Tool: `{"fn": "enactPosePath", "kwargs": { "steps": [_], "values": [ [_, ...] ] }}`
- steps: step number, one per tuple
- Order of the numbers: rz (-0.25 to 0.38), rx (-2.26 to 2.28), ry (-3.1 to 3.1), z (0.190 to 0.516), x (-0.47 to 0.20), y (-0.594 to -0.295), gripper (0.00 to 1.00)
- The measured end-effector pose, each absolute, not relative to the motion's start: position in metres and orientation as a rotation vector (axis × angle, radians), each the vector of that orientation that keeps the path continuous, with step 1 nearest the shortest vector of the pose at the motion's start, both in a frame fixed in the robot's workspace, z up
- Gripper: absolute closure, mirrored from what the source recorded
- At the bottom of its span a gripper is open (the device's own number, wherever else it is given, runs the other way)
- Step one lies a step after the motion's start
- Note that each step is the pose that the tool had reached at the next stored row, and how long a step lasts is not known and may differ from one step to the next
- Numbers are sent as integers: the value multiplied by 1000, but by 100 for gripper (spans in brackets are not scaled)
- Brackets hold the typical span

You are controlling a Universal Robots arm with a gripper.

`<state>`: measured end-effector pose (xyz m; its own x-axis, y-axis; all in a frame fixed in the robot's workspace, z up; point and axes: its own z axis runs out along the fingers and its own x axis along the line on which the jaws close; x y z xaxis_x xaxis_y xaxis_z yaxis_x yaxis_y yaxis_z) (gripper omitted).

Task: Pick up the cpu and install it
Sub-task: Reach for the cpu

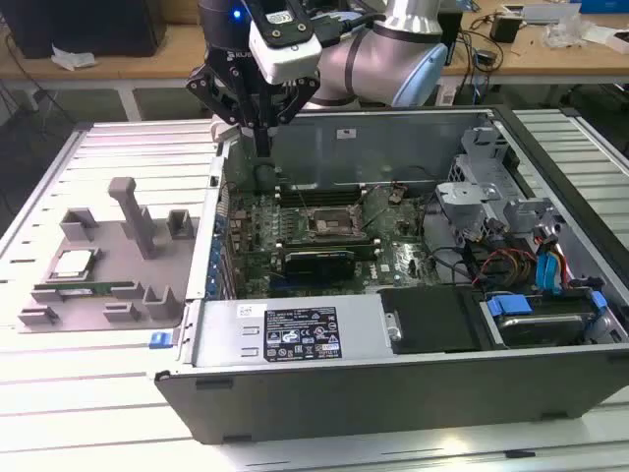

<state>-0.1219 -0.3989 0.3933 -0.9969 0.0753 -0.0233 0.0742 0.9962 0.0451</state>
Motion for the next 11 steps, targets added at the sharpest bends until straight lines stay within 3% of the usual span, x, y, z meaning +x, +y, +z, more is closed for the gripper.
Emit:
{"fn": "enactPosePath", "kwargs": {
  "steps": [11],
  "values": [
    [69,116,3114,393,-122,-399,89]
  ]
}}
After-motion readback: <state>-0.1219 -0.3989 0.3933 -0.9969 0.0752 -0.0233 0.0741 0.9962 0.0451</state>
